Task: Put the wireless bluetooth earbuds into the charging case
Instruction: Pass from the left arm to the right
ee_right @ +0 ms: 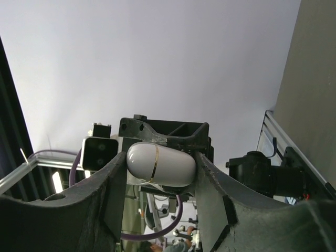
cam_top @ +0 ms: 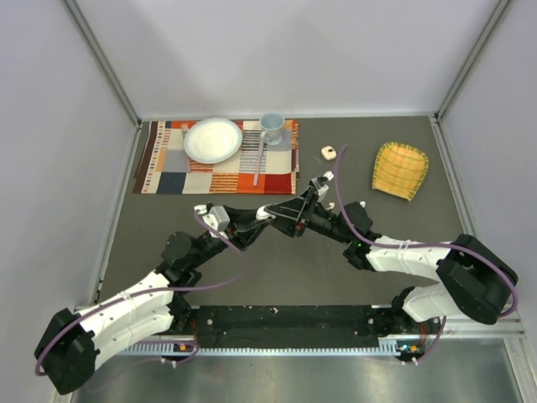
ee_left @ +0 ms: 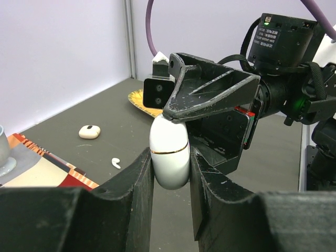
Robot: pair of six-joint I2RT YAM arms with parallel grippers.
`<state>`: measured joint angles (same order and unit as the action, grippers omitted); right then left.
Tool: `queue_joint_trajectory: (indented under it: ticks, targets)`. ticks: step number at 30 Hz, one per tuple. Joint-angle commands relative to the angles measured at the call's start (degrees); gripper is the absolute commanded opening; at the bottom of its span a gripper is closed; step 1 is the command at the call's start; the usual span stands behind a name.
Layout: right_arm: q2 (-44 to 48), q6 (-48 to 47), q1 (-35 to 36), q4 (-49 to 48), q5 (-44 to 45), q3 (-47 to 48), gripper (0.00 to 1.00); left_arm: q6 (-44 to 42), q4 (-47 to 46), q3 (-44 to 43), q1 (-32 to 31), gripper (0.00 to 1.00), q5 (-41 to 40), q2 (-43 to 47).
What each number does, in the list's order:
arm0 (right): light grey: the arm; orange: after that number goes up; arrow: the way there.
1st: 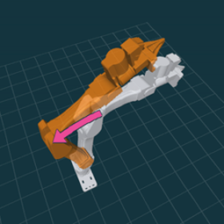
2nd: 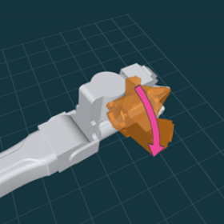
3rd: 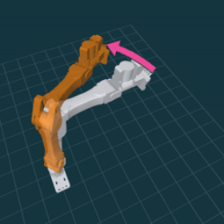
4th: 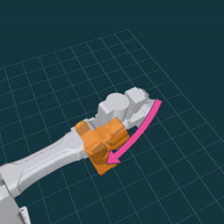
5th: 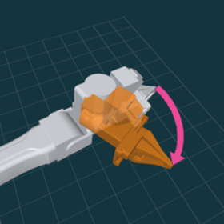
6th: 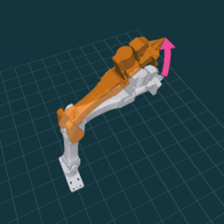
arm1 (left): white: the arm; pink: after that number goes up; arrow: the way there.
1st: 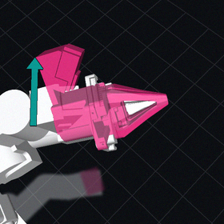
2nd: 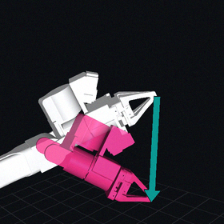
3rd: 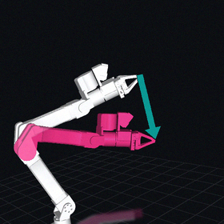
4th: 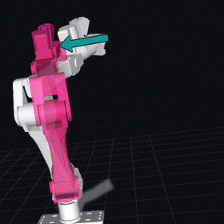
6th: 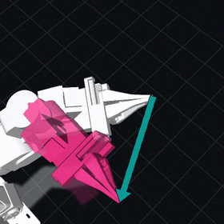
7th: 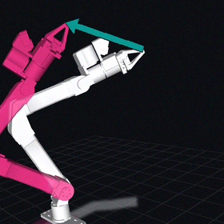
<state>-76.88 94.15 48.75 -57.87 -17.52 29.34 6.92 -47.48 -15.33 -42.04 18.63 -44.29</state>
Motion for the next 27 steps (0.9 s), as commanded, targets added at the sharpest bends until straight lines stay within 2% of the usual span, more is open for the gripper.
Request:
queue_joint_trajectory:
  ticks: [1,2,4,5,7,9,16,19,25,27]
  targets:
    - [1.4,0.6,0.9,-5.1,0.7,0.8,0.29,-0.7,0.9,-2.2,-0.1,0.02,2.3,-0.6]
    - [1.3,0.6,0.9,-5.2,0.6,0.7,0.29,-0.6,2.1,-2.4,-0.1,0.08,2.3,-0.7]
    - [1.5,0.1,0.9,-5.0,0.5,1.0,0.2,-0.2,3.2,-3.2,-0.1,0.13,2.2,-1.0]
    - [1.5,-0.3,0.9,-4.5,0.1,1.2,0.19,0.5,3.8,-3.5,-0.1,0.18,1.8,-1.1]
    - [1.7,-1.2,1.0,-3.0,-0.2,1.6,0.18,0.8,4.1,-4.0,-0.1,0.22,1.9,-1.8]
    - [2.1,-1.9,1.0,-2.3,-0.1,1.7,0.18,1.3,4.2,-4.3,-0.1,0.31,2.2,-2.5]
    - [3.7,-3.7,1.0,1.0,0.4,1.9,0.16,2.5,4.2,-5.1,-0.1,0.42,1.9,-3.3]
    - [3.8,-4.2,1.0,1.7,0.5,1.8,0.16,2.7,4.4,-5.3,-0.1,0.43,2.1,-3.6]
    - [3.8,-4.1,1.0,1.1,0.6,1.4,0.16,2.8,4.0,-5.2,-0.1,0.39,2.4,-3.9]
    - [3.8,-4.0,1.0,0.7,0.7,1.2,0.16,2.8,3.5,-5.1,-0.1,0.31,2.5,-3.7]
